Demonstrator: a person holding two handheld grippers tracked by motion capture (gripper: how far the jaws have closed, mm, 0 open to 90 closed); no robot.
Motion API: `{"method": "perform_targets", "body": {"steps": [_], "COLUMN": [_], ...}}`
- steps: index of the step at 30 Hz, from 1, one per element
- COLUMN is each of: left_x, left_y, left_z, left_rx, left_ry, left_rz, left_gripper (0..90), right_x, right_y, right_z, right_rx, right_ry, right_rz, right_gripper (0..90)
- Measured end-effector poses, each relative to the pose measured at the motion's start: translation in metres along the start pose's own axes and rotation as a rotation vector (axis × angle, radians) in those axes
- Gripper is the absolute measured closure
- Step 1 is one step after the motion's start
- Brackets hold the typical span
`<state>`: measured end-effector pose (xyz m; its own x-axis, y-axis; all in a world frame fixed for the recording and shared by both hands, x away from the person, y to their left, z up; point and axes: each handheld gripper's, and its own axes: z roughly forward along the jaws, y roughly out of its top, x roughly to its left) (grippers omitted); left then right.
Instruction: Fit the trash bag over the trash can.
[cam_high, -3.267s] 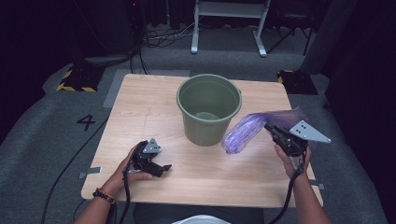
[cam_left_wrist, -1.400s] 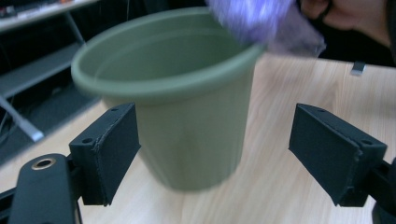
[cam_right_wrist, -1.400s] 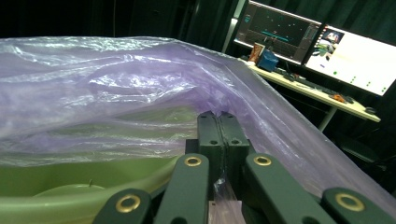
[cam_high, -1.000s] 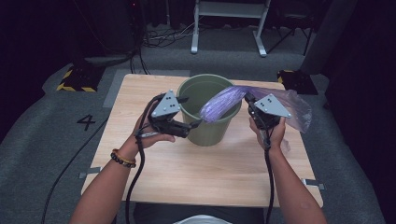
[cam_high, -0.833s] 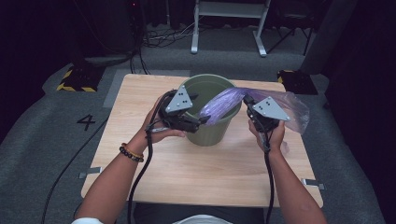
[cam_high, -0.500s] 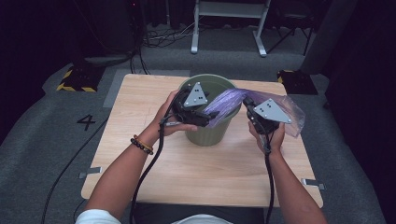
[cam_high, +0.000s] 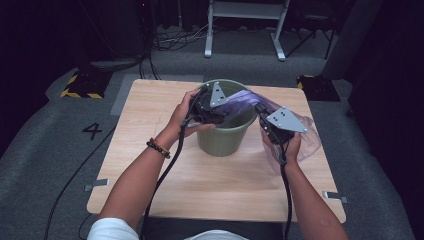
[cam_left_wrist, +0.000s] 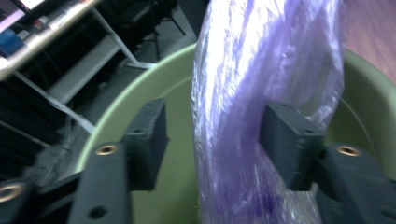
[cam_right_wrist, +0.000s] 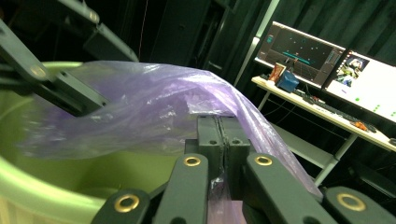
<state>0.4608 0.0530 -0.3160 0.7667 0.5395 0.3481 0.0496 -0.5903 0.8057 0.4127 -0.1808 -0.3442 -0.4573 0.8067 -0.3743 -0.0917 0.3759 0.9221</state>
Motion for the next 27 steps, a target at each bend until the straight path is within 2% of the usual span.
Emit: {"method": "perform_targets", "body": {"steps": [1,2,3,4,5,6,9,10,13,14,15,16,17,19,21,22,23,24,25,26,27], "left_x": [0.000,0.000,0.000,-0.002,-0.003,-0.009,-0.014,-0.018,-0.022,-0.024,-0.024,-0.025,-0.024,-0.025,-0.025,-0.025,-0.025,-0.025,-0.024,-0.021,-0.021], "left_y": [0.000,-0.001,-0.001,0.000,0.001,0.005,0.008,0.012,0.014,0.015,0.015,0.015,0.015,0.014,0.013,0.013,0.012,0.012,0.011,0.009,0.009], "left_z": [0.000,-0.006,-0.006,-0.009,-0.011,-0.015,-0.017,-0.018,-0.017,-0.016,-0.014,-0.013,-0.011,-0.007,-0.005,-0.004,-0.003,-0.003,-0.002,-0.002,-0.002], "left_rx": [0.000,-0.039,-0.039,-0.058,-0.063,-0.068,-0.069,-0.065,-0.049,-0.031,-0.021,-0.008,0.005,0.024,0.027,0.027,0.030,0.030,0.030,0.025,0.025], "left_ry": [0.000,-0.036,-0.036,-0.058,-0.063,-0.072,-0.082,-0.076,-0.066,-0.033,-0.016,-0.017,-0.021,0.000,-0.001,0.003,0.003,0.003,0.003,0.009,0.009], "left_rz": [0.000,-0.009,-0.009,-0.010,-0.004,0.020,0.042,0.060,0.081,0.096,0.111,0.121,0.129,0.152,0.162,0.175,0.180,0.180,0.188,0.178,0.178], "left_gripper": [33.4,31.0,30.0,30.0,28.6,26.3,25.5,25.6,28.1,32.7,38.6,46.4,46.4,56.1,66.6,78.6,83.1,87.1,87.1,89.6,89.7], "right_x": [0.000,0.003,0.003,0.005,0.007,0.010,0.015,0.017,0.020,0.022,0.023,0.025,0.025,0.027,0.028,0.029,0.029,0.029,0.029,0.029,0.029], "right_y": [0.000,-0.001,-0.001,-0.001,-0.001,-0.001,-0.001,-0.001,0.000,0.000,0.001,0.001,0.001,0.001,0.001,0.001,0.001,0.000,0.000,0.000,0.000], "right_z": [0.000,0.001,0.001,0.001,0.002,0.002,0.002,0.002,0.001,0.001,0.001,0.000,0.000,-0.001,-0.002,-0.003,-0.003,-0.004,-0.004,-0.007,-0.007], "right_rx": [0.000,0.008,0.008,0.014,0.018,0.024,0.031,0.035,0.037,0.041,0.041,0.040,0.040,0.041,0.040,0.041,0.040,0.039,0.039,0.037,0.037], "right_ry": [0.000,0.004,0.004,0.007,0.010,0.018,0.024,0.028,0.036,0.033,0.035,0.041,0.041,0.047,0.048,0.058,0.062,0.068,0.068,0.087,0.087], "right_rz": [0.000,-0.018,-0.018,-0.026,-0.032,-0.047,-0.071,-0.086,-0.103,-0.112,-0.125,-0.130,-0.130,-0.134,-0.142,-0.136,-0.134,-0.135,-0.135,-0.134,-0.134], "right_gripper": [89.7,89.7,89.7,89.6,89.6,89.4,89.2,88.9,88.6,88.2,88.1,87.8,87.8,87.2,86.2,84.4,84.0,82.9,82.9,77.3,77.3]}}
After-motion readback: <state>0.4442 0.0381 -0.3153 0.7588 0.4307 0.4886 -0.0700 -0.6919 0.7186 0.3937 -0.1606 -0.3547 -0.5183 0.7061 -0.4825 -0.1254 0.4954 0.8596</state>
